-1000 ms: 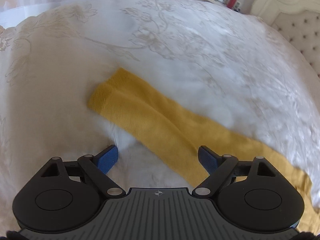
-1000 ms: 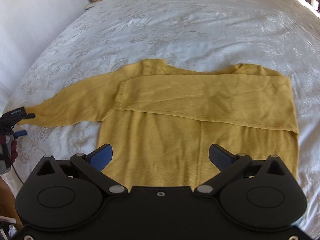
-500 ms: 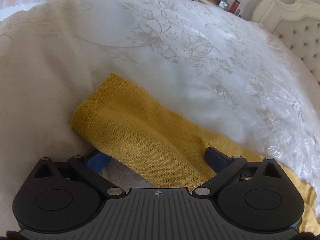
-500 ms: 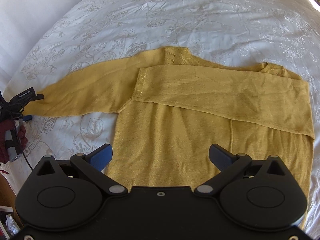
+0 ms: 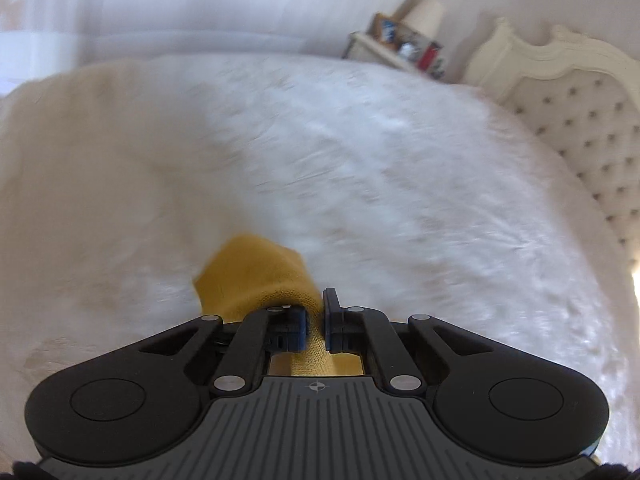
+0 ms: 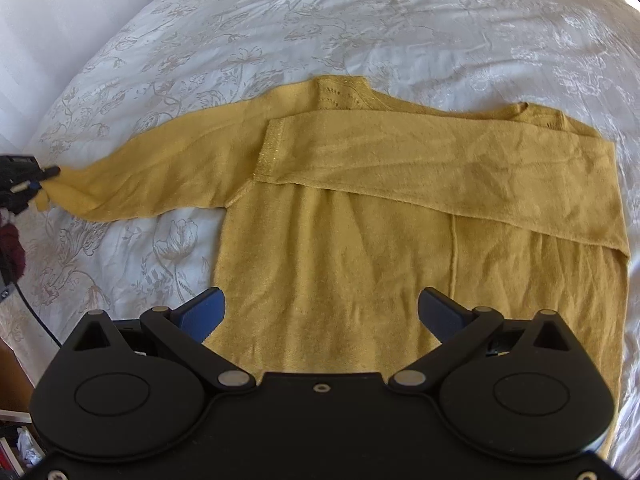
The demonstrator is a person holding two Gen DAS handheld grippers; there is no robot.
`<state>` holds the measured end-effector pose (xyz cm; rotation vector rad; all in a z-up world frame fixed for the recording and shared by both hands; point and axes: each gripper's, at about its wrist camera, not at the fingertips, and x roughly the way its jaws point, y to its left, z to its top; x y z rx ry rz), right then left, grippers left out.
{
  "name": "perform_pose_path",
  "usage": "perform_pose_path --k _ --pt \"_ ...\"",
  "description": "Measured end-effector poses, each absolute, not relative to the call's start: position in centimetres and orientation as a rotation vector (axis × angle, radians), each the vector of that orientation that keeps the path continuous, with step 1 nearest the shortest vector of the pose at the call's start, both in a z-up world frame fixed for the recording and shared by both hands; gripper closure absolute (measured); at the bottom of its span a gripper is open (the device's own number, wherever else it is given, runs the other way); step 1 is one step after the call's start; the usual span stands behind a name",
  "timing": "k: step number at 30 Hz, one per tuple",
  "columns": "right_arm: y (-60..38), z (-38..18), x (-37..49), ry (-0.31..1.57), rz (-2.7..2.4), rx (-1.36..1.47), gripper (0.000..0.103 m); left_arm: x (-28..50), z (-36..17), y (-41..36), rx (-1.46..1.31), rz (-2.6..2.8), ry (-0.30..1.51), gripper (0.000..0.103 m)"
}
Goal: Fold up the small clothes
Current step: 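Fold the held sleeve across the sweater body, open left tool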
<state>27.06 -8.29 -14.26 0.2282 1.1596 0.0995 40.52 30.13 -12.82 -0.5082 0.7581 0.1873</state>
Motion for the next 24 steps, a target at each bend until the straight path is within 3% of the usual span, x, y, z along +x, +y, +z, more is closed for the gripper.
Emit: perform_pose_path --k 10,20,23,24 --pt "-13.9 -14.3 24.5 1.107 0.101 0.303 0.001 40.0 -4.0 12.6 -0.337 -0.152 0.625 0.095" --pt "-23.3 -14.5 21.6 1.060 0.015 0.409 0.001 39.2 -8.2 -7.1 -0.224 -0.383 0.756 0.095" --pt "-25.6 -14.7 21.0 1.054 -0.007 0.432 0.001 38.6 -10.0 -11.2 -0.194 -0.424 0.808 0.090" --pt "-26.2 -14.7 20.9 1.052 -0.011 0.439 0.001 38.5 -10.5 -12.2 -0.191 -0.446 0.834 0.075"
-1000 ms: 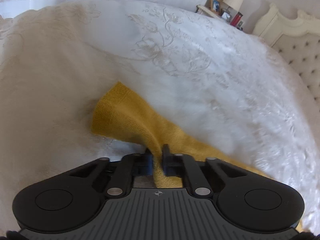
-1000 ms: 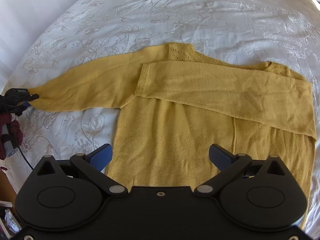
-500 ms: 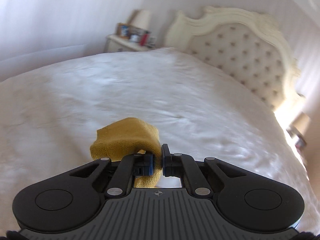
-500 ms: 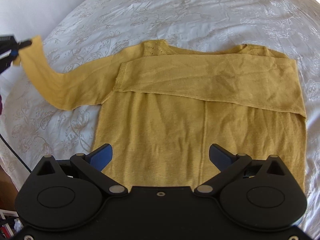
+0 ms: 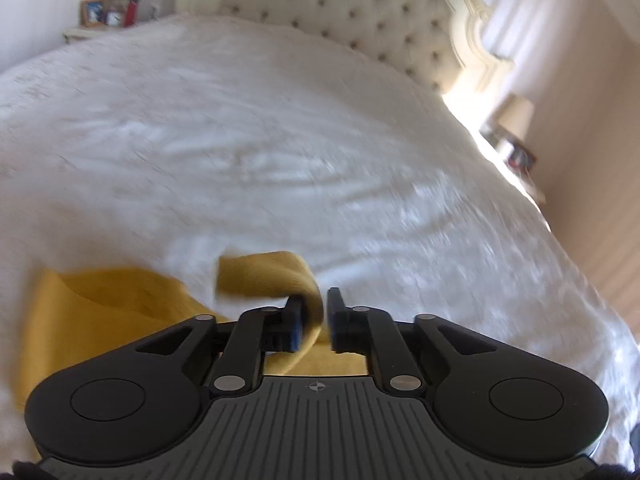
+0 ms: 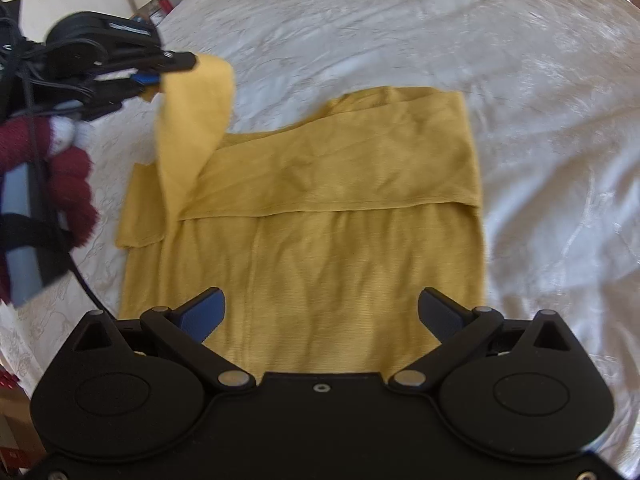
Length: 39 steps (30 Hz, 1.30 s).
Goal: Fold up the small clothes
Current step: 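Fold the held sleeve across the sweater body, open left tool, then grasp the sweater's remaining side edge with the right tool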
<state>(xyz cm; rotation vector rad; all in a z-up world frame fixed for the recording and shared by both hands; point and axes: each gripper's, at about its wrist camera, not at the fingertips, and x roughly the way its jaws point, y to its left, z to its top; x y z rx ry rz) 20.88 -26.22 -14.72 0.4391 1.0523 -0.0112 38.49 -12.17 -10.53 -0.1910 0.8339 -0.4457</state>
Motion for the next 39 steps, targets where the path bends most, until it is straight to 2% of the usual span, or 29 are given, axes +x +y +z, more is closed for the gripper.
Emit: perform_pose_path --k 1,4,7,21,22,24,29,34,37,39 --pt "-26.7 -14.8 20.7 1.052 -0.014 0.443 0.001 38.4 -11.1 -12.9 -0.189 -0.464 0.855 0.062" --pt "-28.1 -15.2 20.4 1.051 -0.018 0.454 0.001 36.9 -11.6 -14.9 -0.152 -0.491 0.867 0.050" --pt "-29.0 -15.5 20.7 1.048 -0.018 0.458 0.001 35.6 -11.7 -15.0 -0.090 -0.493 0.860 0.043" --pt "-29.6 -14.7 28.8 0.948 -0.010 0.345 0.004 38.2 -16.3 -3.2 0.044 -0.152 1.008 0.043" --pt "-29.6 -14.6 29.5 0.951 -0.015 0.328 0.007 38.6 -16.8 -2.8 0.054 -0.141 1.020 0.043" --pt "-29.4 -14.9 31.3 0.968 -0.017 0.292 0.024 39.0 -17.8 -2.2 0.070 -0.125 1.043 0.043" --pt "-29.3 -16.3 35.5 1.000 0.047 0.263 0.041 39.7 -20.5 -1.4 0.035 -0.118 1.128 0.041" --pt "-28.7 -18.5 38.9 1.051 0.104 0.226 0.041 39.7 -21.0 -1.5 0.031 -0.131 1.121 0.035" --pt "-28.3 -20.2 40.2 1.108 0.118 0.197 0.044 39.6 -21.1 -1.1 0.022 -0.137 1.118 0.035" --pt "-28.0 -21.1 40.6 1.134 0.124 0.191 0.050 39.6 -21.1 -1.0 0.019 -0.141 1.115 0.035"
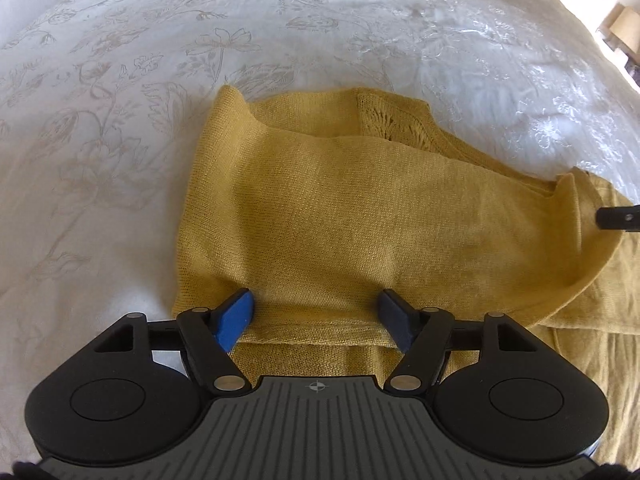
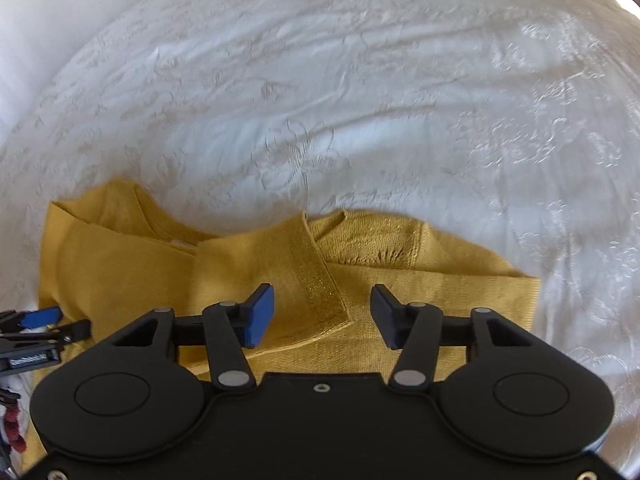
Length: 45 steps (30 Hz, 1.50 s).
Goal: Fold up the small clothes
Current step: 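Grasp the sweater's remaining side edge with the right tool, then fold the side edge over toward the sweater center, open right tool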
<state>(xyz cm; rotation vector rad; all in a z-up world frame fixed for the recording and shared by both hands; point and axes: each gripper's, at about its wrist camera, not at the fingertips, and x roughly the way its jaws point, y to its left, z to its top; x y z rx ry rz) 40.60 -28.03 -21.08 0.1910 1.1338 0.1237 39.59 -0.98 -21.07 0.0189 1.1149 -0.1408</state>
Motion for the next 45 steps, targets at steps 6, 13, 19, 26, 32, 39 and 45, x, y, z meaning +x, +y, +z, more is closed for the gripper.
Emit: perform_pose_path --k 6,13,19,26,32,39,45 --pt "-27.0 -20.0 40.4 1.125 0.155 0.192 0.091 39.6 -21.0 -1.0 0.016 -0.135 1.113 0.035" --pt "-28.9 -13.0 35.5 0.911 0.108 0.291 0.093 38.9 -18.0 -1.0 0.006 -0.141 1.027 0.035" --pt "-33.8 -16.5 33.5 1.018 -0.076 0.323 0.096 38.6 -15.4 -1.1 0.041 -0.194 0.948 0.035" --pt "-34.1 -18.3 34.4 1.007 0.036 0.470 0.054 39.5 -15.8 -1.6 0.077 -0.198 0.971 0.035" --pt "-31.6 -21.1 36.2 1.084 0.100 0.453 0.037 39.4 -16.2 -1.0 0.081 -0.183 0.991 0.035" --pt "-29.6 -20.2 36.3 1.099 0.148 0.397 0.091 39.3 -16.1 -0.1 0.083 -0.156 0.996 0.035" --pt "-30.4 -13.1 33.5 0.910 0.139 0.292 0.092 39.5 -15.0 -0.7 0.125 -0.194 0.949 0.035"
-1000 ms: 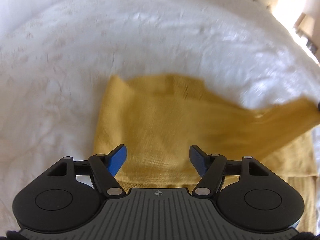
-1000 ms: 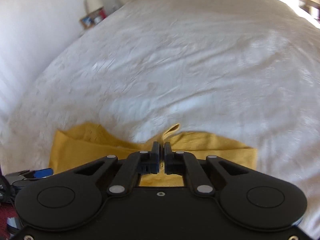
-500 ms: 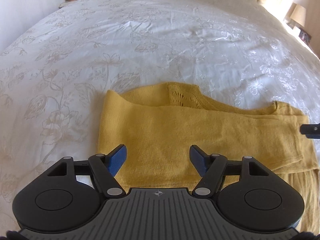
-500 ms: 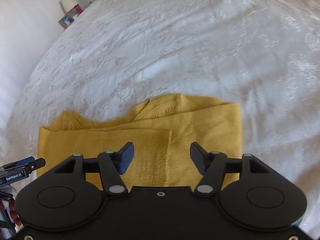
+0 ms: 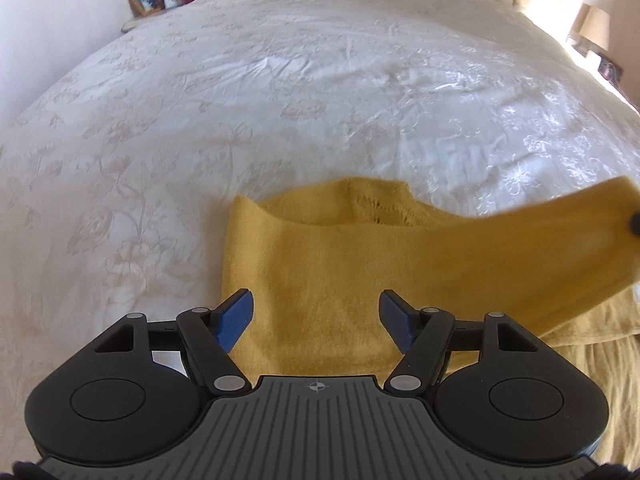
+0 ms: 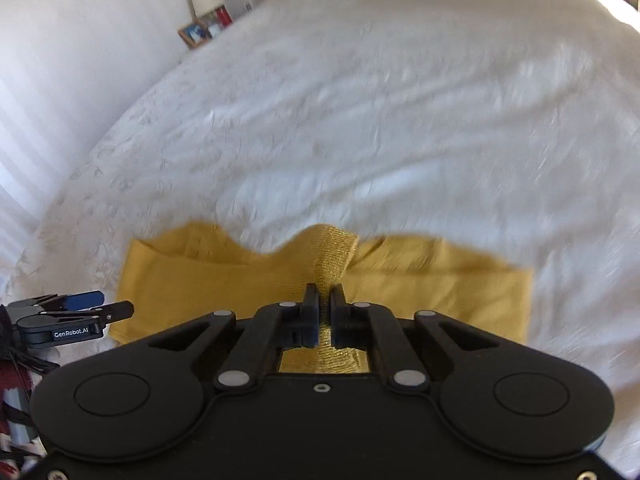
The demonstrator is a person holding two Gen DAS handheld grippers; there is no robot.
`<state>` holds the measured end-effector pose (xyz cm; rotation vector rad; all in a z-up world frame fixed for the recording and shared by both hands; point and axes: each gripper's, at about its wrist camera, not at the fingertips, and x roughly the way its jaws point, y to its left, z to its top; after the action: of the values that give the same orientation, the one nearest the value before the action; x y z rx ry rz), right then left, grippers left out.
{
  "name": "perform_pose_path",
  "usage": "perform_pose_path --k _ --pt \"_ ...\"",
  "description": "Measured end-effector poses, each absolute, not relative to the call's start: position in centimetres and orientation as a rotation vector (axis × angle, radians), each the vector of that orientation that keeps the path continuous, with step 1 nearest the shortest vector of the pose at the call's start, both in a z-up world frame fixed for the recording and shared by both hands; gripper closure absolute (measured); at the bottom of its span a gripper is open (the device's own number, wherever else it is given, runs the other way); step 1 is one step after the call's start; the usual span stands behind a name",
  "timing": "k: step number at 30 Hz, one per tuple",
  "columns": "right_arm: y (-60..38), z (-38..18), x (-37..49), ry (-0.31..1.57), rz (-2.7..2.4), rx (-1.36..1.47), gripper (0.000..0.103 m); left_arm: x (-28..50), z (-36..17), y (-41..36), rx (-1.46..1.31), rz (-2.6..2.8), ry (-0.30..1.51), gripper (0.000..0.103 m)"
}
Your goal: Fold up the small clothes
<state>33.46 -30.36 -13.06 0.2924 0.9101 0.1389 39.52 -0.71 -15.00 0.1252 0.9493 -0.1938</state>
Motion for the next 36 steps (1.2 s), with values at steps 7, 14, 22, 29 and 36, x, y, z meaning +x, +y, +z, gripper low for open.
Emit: perform_pose_path --k 7,14,22,29,36 --pt "-33.4 -18.9 34.7 1.068 0.015 0.253 0.091 41.1 -16.4 -2.5 0.177 -0.241 0.961 0.035" --pt "-33.3 -21.4 34.6 1.127 -0.058 0.237 0.081 43.2 -19.7 -1.6 0.220 -0.166 1.046 0.034" --pt "-34.7 -22.9 33.5 1.149 -0.117 0.245 0.067 44.3 -21.2 1.2 0.102 -0.123 1.106 0.002" --pt "-34.6 -21.4 33.0 1.113 -0.126 0.278 0.030 43.2 -19.6 1.5 0.070 -0.148 1.129 0.000" --pt "-32.9 -19.0 28.9 1.084 -0.071 0.306 0.020 37.3 -17.6 1.0 0.091 -0.207 1.131 0.000"
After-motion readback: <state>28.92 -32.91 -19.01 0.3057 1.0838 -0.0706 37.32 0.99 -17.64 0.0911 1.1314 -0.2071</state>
